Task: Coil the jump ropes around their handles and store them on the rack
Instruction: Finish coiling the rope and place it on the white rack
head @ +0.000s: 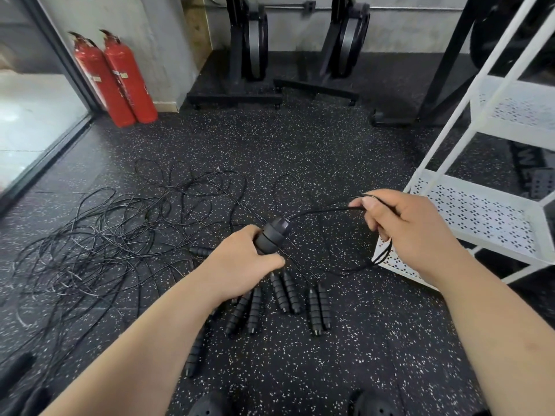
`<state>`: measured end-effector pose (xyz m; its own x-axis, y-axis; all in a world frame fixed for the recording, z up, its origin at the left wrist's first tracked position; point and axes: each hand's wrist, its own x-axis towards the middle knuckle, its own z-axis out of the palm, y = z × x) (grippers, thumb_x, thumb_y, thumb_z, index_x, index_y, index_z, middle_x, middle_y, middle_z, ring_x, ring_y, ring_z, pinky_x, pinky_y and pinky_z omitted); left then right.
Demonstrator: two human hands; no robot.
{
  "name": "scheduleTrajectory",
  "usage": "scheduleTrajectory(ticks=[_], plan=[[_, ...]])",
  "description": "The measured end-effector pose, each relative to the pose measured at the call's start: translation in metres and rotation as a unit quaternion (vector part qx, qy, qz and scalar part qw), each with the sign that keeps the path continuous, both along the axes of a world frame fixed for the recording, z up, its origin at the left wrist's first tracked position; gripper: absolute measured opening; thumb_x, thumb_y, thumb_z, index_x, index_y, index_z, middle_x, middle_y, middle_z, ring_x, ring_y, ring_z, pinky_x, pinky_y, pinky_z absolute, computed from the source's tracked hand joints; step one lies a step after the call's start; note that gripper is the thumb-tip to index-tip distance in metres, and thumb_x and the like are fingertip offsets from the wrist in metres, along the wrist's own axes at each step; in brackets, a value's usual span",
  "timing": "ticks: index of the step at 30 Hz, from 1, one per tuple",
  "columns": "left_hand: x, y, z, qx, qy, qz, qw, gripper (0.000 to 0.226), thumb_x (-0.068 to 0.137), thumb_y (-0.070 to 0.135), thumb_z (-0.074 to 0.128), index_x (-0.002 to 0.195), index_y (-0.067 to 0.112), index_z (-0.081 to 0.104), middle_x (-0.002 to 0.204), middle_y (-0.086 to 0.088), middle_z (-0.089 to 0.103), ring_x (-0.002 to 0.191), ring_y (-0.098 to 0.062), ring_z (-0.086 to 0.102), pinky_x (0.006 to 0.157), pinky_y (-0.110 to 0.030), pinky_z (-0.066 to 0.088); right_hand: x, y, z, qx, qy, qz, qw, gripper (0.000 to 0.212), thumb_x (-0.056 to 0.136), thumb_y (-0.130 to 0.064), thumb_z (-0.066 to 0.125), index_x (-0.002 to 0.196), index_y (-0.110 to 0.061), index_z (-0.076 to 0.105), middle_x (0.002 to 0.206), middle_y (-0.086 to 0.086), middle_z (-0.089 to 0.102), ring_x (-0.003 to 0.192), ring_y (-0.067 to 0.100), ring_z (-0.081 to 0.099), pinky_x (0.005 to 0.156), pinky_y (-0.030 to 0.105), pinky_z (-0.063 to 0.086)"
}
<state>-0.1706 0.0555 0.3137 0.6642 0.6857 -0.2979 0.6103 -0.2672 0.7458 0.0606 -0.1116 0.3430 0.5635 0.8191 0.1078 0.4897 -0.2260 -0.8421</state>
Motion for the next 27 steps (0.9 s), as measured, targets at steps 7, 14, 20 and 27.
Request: scheduleTrajectory(ticks=[7,14,20,27], plan=[[0.004,-0.001,-0.003,-0.126,-0.095,0.051,0.986,0.028,0.085,0.027,0.079,0.107,0.014,0.067,0.067,0.004,0.056,0.059,-0.016,0.05,0.063,-0.034,0.046,0.002,0.0,0.0,0.011,0.067,-0.01,0.998,0.023,0.109,-0.031,0.058,0.111,-0.041,0.079,0.077,-0.003,0.066,0.063,0.022,0.046,0.065,0.041,0.04],[0.014,-0.002,0.0,-0.385,-0.339,0.257,0.819,0.012,0.094,0.013,0.074,0.099,0.016,0.063,0.074,-0.001,0.057,0.059,-0.014,0.05,0.06,-0.031,0.044,-0.027,0.014,-0.012,-0.125,-0.119,0.078,0.982,0.023,0.11,-0.043,0.047,0.111,-0.047,0.07,0.058,-0.014,0.061,0.045,0.004,0.042,0.046,0.017,0.037],[0.018,-0.02,0.002,-0.496,-0.347,0.205,0.769,0.026,0.093,0.014,0.07,0.115,0.015,0.055,0.126,-0.013,0.076,0.065,-0.016,0.054,0.064,-0.035,0.051,-0.058,0.025,-0.044,-0.165,-0.164,0.085,0.969,0.031,0.113,-0.043,0.039,0.102,-0.03,0.065,0.064,-0.004,0.062,0.049,0.007,0.052,0.051,0.029,0.039],[0.015,-0.021,0.006,-0.507,-0.318,0.106,0.794,0.034,0.09,0.019,0.065,0.122,0.011,0.063,0.143,-0.013,0.068,0.066,-0.014,0.052,0.064,-0.031,0.051,-0.062,0.028,-0.053,-0.175,-0.13,0.091,0.972,0.033,0.113,-0.037,0.044,0.086,-0.024,0.056,0.065,-0.003,0.059,0.056,0.014,0.054,0.053,0.03,0.037]])
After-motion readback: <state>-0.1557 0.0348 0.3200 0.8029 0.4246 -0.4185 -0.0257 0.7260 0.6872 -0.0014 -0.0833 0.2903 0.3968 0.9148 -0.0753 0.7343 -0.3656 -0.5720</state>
